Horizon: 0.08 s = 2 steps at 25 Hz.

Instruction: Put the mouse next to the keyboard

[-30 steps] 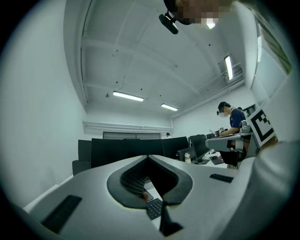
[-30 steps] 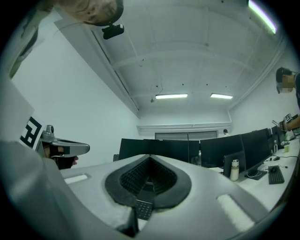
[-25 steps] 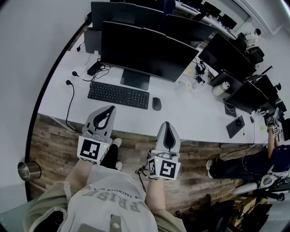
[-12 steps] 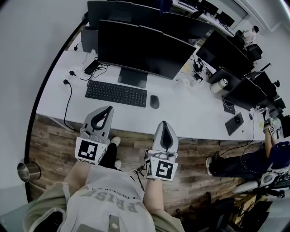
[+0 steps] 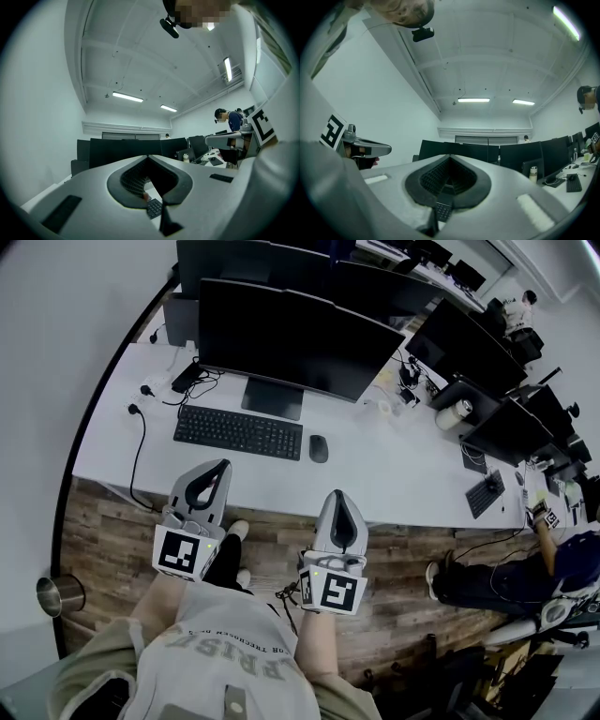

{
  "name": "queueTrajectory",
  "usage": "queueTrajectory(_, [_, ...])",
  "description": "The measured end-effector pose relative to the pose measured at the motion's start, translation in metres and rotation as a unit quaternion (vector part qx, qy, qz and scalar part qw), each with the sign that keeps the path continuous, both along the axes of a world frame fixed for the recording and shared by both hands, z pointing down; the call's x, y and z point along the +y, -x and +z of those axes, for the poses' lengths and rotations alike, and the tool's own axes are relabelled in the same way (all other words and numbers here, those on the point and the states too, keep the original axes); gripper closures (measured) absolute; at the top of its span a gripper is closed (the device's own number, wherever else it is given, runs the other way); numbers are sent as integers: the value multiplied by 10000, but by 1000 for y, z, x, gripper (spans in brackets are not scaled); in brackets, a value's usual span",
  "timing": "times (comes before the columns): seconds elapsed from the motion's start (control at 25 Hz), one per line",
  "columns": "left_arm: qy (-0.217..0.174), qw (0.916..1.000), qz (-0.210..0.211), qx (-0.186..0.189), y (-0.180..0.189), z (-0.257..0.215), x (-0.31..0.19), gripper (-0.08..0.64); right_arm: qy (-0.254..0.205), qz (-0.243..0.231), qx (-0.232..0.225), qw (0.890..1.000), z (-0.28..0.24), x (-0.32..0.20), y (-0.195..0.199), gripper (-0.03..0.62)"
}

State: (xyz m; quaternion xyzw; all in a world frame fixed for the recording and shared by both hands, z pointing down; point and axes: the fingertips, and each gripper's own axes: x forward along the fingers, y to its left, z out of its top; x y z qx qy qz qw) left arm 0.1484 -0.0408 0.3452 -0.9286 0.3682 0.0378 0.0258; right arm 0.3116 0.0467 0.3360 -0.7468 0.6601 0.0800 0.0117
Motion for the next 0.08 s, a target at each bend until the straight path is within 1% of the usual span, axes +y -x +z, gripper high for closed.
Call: queueTrajectory(0.08, [-29, 10000, 0, -92, 0, 2, -3, 549, -1, -4, 0, 10000, 0, -3, -1, 594])
